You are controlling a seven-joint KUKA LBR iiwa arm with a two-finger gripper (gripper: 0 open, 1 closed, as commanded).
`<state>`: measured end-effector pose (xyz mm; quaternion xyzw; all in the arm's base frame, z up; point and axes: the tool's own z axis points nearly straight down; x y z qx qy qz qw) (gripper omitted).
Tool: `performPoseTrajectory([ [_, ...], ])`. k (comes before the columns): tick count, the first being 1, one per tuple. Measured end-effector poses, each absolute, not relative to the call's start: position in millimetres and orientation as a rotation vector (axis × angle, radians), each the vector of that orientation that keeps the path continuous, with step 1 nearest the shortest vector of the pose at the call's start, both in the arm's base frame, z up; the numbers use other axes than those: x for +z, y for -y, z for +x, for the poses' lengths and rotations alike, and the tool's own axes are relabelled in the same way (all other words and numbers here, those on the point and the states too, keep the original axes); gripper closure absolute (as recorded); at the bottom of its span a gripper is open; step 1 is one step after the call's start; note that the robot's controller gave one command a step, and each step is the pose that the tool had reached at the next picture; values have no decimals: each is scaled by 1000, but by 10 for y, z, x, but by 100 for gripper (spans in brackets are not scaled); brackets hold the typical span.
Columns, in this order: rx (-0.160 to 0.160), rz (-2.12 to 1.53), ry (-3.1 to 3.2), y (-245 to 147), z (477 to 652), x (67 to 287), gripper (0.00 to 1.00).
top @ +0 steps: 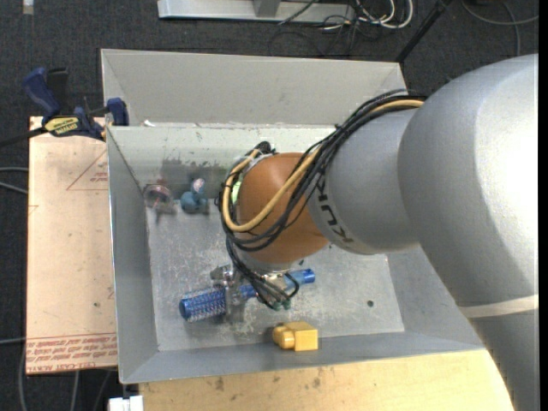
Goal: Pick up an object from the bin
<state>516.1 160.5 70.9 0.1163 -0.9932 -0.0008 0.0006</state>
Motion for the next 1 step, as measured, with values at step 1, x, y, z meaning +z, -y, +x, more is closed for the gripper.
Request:
performPoseTrajectory([
  [1, -4, 390, 3124, -1780, 4981, 2033, 100],
])
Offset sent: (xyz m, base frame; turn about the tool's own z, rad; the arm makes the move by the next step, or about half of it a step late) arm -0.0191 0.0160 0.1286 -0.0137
